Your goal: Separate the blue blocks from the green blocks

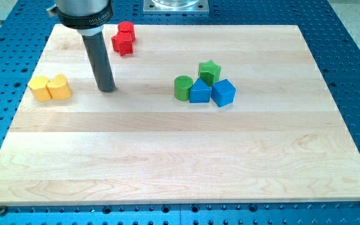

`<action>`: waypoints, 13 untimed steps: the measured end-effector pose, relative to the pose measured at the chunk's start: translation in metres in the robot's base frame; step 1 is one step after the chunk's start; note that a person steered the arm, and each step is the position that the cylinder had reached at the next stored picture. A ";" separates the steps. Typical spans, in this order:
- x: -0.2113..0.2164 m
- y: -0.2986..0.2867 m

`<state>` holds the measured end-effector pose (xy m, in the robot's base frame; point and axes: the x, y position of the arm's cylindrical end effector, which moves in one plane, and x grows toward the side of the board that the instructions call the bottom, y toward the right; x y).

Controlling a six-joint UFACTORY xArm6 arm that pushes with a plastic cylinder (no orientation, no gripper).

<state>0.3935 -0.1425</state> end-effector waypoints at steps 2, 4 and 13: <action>0.057 0.089; 0.052 0.119; -0.027 0.189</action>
<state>0.3662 0.0460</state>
